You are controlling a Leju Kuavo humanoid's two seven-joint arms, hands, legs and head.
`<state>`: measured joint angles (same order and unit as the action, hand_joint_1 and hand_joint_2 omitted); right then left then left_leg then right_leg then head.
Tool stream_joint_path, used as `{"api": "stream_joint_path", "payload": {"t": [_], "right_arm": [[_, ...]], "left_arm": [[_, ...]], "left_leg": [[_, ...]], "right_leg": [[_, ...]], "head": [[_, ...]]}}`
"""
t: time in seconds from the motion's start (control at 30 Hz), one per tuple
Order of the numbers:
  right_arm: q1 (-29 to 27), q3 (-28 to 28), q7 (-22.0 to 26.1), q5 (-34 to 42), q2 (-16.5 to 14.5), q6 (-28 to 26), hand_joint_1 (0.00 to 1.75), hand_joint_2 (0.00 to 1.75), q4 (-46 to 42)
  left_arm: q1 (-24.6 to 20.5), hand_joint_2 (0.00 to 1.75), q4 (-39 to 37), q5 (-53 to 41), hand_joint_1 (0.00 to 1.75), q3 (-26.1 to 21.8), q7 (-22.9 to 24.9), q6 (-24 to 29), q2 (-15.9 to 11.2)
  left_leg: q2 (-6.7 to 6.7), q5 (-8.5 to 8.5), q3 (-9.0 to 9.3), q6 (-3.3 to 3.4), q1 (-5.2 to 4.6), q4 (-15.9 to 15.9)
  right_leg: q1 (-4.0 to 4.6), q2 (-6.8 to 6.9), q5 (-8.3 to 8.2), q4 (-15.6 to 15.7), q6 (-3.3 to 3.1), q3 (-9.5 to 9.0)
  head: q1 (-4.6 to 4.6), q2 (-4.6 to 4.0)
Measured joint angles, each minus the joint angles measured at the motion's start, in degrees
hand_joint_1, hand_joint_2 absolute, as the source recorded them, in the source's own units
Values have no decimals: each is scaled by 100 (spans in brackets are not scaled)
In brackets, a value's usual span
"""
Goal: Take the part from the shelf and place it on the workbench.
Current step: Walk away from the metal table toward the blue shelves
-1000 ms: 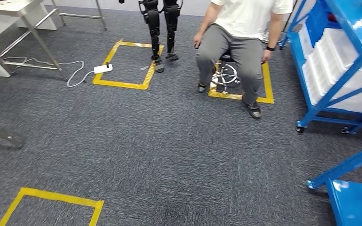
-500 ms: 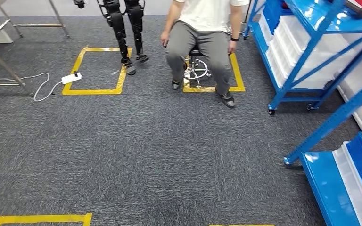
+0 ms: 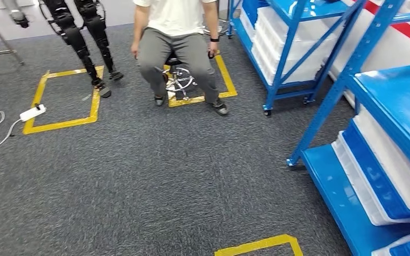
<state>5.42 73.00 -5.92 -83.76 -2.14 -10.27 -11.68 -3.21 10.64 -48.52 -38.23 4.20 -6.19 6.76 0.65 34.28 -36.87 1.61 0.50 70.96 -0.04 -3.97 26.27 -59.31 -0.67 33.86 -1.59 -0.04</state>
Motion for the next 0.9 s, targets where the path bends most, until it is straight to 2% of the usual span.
{"api": "stream_joint_path", "payload": {"t": [0.07, 0.1, 0.13, 0.2, 0.23, 0.27, 0.3, 0.37, 0.43, 0.47, 0.5, 0.53, 0.57, 0.6, 0.63, 0.67, 0.73, 0.77, 0.83, 0.87, 0.9], "right_arm": [[-1, 0, 1, 0, -15, 0, 0, 0, 0], [2, 1, 2, -1, -24, 1, 0, 0, 1], [3, 0, 3, -1, -32, 2, 0, 0, 1], [-7, -1, 7, -3, -34, 9, 0, 0, 1], [-15, -1, 8, -3, -29, 11, 0, 0, 1], [-23, 0, 10, -4, -24, 13, 0, 0, 1], [-22, 0, 13, -4, -17, 13, 0, 0, 1], [-2, -1, 17, -4, 1, 13, 0, 0, 1], [9, -1, 17, -3, 14, 13, 0, 0, 1], [1, -1, 17, -2, 18, 13, 0, 0, 1], [-10, -1, 16, -1, 20, 13, 0, 0, 1], [-19, 0, 16, 1, 23, 13, 0, 0, 1], [-19, 0, 15, 3, 26, 13, 0, 0, 1], [-9, -1, 15, 5, 23, 13, 0, 0, 1], [1, -1, 15, 7, 25, 13, 0, 0, -1], [8, -2, 15, 9, 24, 13, 0, 0, -2], [6, -2, 15, 11, 31, 13, 0, 0, -3], [2, -2, 15, 13, 31, 13, 0, 0, -3], [4, -1, 15, 17, 35, 13, 0, 0, -3], [8, -1, 15, 21, 37, 12, 0, 0, -3], [13, -1, 15, 26, 39, 12, 0, 0, -3]], "left_arm": [[-2, 0, 0, 0, 0, 1, 0, 0, -10], [-4, 0, 1, 0, 0, 1, 0, 2, -18], [-7, 0, 1, 0, 0, 2, 0, 5, -25], [-16, 0, 2, 0, 0, 2, 0, 13, -28], [-23, 0, 2, 0, 0, 2, 0, 16, -24], [-30, 0, 2, -1, 0, 2, 0, 21, -18], [-35, 0, 2, -3, 0, 2, 0, 26, -11], [-34, 0, 2, -9, 0, 1, 4, 34, 3], [-26, 0, 2, -15, 0, 0, 11, 35, 11], [-24, 0, 2, -17, 0, 0, 13, 35, 15], [-25, 0, 2, -19, 0, 0, 13, 35, 20], [-25, 0, 2, -21, 0, 1, 13, 35, 26], [-25, 0, 3, -26, 0, 1, 13, 35, 29], [-25, 0, 3, -32, 0, 2, 14, 35, 27], [-27, 0, 3, -37, 0, 2, 14, 35, 26], [-32, 0, 3, -41, 0, 2, 15, 35, 24], [-49, 0, 3, -44, 0, 2, 15, 35, 28], [-58, 0, 3, -44, 0, 3, 15, 35, 31], [-64, 0, 3, -49, 0, 5, 16, 34, 38], [-59, 0, 2, -52, 0, 6, 17, 33, 41], [-51, 0, 2, -57, 0, 7, 21, 32, 43]], "left_leg": [[254, -408, 336, 125, -82, -777], [345, -515, 450, 163, -114, -1033], [394, -555, 503, 183, -138, -1158], [288, -571, 514, 193, -157, -1192], [227, -607, 534, 198, -139, -1245], [164, -646, 562, 206, -125, -1314], [92, -688, 588, 218, -110, -1385], [-73, -730, 610, 234, -103, -1464], [-249, -730, 597, 234, -98, -1465], [-330, -724, 593, 224, -90, -1463], [-405, -714, 596, 206, -75, -1460], [-476, -700, 605, 180, -58, -1451], [-545, -677, 619, 141, -50, -1431], [-608, -643, 632, 92, -53, -1406], [-667, -609, 650, 43, -64, -1384], [-721, -581, 669, 3, -77, -1368], [-823, -546, 715, -54, -65, -1368], [-792, -514, 726, -87, -40, -1350], [-483, -265, 619, -151, 8, -1049], [-281, -65, 476, -170, 20, -725], [-142, 144, 288, -175, 23, -328]], "right_leg": [[13, -149, -15, 0, -13, -5], [18, -213, -22, 2, -10, 0], [20, -267, -32, 4, -1, 10], [20, -369, -60, 32, 43, 38], [31, -374, -69, 31, 62, 54], [46, -283, -46, -9, 74, 96], [63, -135, 36, -144, 73, 181], [60, 196, 345, -741, 58, 481], [10, 301, 606, -1401, 99, 783], [-26, 325, 627, -1503, 154, 814], [-66, 357, 561, -1376, 228, 725], [-106, 424, 435, -1039, 309, 525], [-141, 578, 301, -597, 378, 273], [-150, 733, 191, -231, 414, 57], [-149, 838, 129, 6, 400, -76], [-138, 895, 109, 103, 359, -127], [-129, 753, 102, 94, 256, -108], [-142, 687, 95, 97, 221, -114], [-172, 541, 70, 105, 144, -138], [-168, 472, 59, 106, 116, -131], [-158, 397, 51, 105, 93, -125]], "head": [[1, 0], [0, 0], [-1, 0], [-5, 0], [-1, 0], [-1, 0], [15, 0], [46, 0], [62, 0], [61, 0], [61, 0], [61, 0], [67, 0], [78, 0], [76, 0], [74, 0], [51, 0], [47, 0], [36, 0], [29, 0], [25, 0]]}}
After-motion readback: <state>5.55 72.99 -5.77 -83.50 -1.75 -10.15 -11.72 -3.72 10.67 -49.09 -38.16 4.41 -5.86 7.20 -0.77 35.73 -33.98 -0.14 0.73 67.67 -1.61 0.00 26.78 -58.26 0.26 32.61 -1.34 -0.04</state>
